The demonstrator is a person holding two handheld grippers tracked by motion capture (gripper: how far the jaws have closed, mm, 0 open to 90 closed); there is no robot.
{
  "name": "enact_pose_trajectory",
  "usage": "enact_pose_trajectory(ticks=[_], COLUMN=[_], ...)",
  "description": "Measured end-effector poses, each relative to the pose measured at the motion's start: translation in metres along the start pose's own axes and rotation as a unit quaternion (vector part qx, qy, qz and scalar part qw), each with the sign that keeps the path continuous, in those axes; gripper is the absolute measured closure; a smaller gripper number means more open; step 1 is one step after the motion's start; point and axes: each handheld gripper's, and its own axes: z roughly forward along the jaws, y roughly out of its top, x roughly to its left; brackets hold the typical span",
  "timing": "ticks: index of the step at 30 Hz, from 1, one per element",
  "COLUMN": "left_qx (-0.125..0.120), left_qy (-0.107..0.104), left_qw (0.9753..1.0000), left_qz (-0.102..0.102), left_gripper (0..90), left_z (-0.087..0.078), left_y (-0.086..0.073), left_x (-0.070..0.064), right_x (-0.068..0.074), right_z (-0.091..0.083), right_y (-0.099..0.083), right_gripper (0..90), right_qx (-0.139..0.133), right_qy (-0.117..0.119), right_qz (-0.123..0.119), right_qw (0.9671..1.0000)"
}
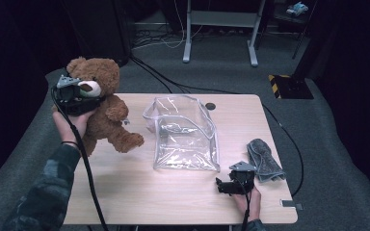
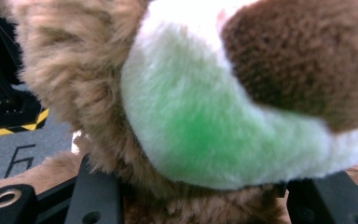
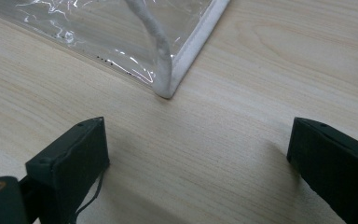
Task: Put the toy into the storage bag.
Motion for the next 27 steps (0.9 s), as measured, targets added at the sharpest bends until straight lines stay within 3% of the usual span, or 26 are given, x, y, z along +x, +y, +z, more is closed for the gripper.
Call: enact_pose_trajectory(ticks=[11,27], left_qx=[-0.013,-0.043], left_qy=[0.007,0.007], left_qw=[0.9999,0.9987], left_qz=[0.008,0.027], left_gripper=[47.5,47.3], left_z=[0.004,0.006], left_y=[0.028,0.073], left_x=[-0.002,-0.021], right_x=[0.000,0.000], right_z=[0.000,0.000], right_y=[0.000,0.000], right_gripper=[4.5,4.5], right_qx=[0.000,-0.002], right_qy=[-0.001,0.000], right_qz=[-0.001,0.002], right_qw=[1.0000,1.0000])
